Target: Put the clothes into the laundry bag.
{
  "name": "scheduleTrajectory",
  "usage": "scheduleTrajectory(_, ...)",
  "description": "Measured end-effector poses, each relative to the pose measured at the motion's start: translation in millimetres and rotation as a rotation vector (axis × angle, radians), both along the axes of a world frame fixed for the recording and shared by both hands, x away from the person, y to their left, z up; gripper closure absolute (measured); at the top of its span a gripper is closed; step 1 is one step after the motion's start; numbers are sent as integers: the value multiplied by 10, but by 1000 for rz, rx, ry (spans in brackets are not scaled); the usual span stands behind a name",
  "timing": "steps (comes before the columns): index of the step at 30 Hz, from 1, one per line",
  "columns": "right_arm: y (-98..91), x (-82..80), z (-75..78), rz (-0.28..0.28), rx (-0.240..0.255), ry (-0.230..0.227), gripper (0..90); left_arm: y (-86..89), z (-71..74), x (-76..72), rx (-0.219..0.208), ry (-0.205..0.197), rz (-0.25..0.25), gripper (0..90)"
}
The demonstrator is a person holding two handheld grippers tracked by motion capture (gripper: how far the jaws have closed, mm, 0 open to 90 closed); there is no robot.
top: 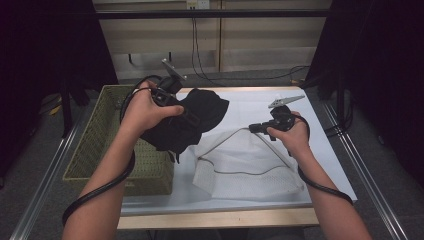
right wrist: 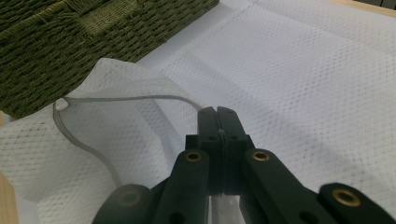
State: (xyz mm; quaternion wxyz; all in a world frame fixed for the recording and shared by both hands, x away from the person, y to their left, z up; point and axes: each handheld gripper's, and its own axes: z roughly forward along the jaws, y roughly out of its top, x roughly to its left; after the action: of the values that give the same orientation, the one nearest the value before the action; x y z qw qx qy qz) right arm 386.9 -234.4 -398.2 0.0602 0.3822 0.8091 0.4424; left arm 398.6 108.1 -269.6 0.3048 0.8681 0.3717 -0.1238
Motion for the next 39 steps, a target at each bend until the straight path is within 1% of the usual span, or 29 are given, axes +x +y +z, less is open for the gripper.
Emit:
scheduleTrajectory(2, 1, 1, -1, 1, -2, 0, 900, -19, -7, -13, 1, 1, -7, 616)
scheduleTrajectory(3, 5, 0, -1, 1, 0, -1, 900, -55, -27, -35, 3, 4, -27, 616)
scheduleTrajectory(4, 5, 0, -1, 1, 0, -1, 900, -55, -27, -35, 3, 4, -27, 616)
scheduleTrajectory(5, 9, -1, -1, -1, -4, -4, 900, -110, -60, -63, -8, 17, -22, 616)
scheduleTrajectory(6, 9, -1, -1, -1, -4, -4, 900, -110, -60, -63, -8, 17, -22, 616)
scheduleTrajectory(7, 9, -1, -1, -8, -8, -4, 900, -130, -78, -67, 5, 11, -47, 616)
scheduleTrajectory(9, 6, 0, -1, -12, -9, -6, 900, -146, -87, -79, 4, 6, -41, 616)
scheduleTrajectory(12, 5, 6, -4, -15, -8, -8, 900, -186, -114, -100, -13, 8, -61, 616)
scheduleTrajectory(15, 14, 6, -4, -16, -9, -7, 900, -246, -163, -127, -7, 6, -69, 616)
scheduleTrajectory(16, 21, 1, 1, -17, -14, -8, 900, -269, -193, -135, -15, 12, -83, 616)
scheduleTrajectory(17, 22, -3, 4, -19, -16, -8, 900, -286, -212, -147, -23, 10, -86, 616)
scheduleTrajectory(19, 20, 0, 7, -26, -19, -8, 900, -307, -244, -158, -23, 17, -110, 616)
scheduleTrajectory(21, 22, 5, 6, -21, -13, -9, 900, -333, -276, -173, -32, 24, -112, 616)
scheduleTrajectory(23, 26, 9, 5, -23, -16, -7, 900, -344, -287, -176, -26, 24, -117, 616)
scheduleTrajectory(25, 40, 13, 2, -27, -12, 1, 900, -368, -307, -180, -28, 35, -121, 616)
scheduleTrajectory(26, 40, 13, 2, -27, -12, 1, 900, -378, -316, -180, -27, 30, -127, 616)
scheduleTrajectory(29, 55, 37, 12, -24, -27, -5, 900, -415, -337, -199, -36, 31, -137, 615)
scheduleTrajectory(30, 57, 39, 19, -25, -29, -3, 900, -420, -341, -203, -40, 38, -141, 616)
scheduleTrajectory(31, 60, 43, 26, -26, -33, -8, 900, -428, -347, -208, -45, 34, -146, 616)
scheduleTrajectory(33, 61, 49, 31, -24, -32, -10, 900, -438, -354, -223, -40, 31, -144, 616)
scheduleTrajectory(35, 65, 53, 34, -31, -35, -7, 900, -464, -383, -242, -55, 39, -147, 616)
scheduleTrajectory(36, 67, 55, 33, -33, -33, -5, 900, -473, -393, -249, -54, 44, -143, 615)
scheduleTrajectory(37, 68, 58, 31, -33, -34, -2, 900, -474, -399, -248, -47, 41, -153, 615)
scheduleTrajectory(38, 69, 61, 28, -32, -32, 0, 900, -485, -411, -259, -41, 32, -151, 615)
scheduleTrajectory(39, 68, 64, 30, -33, -29, 3, 900, -495, -420, -270, -46, 33, -149, 616)
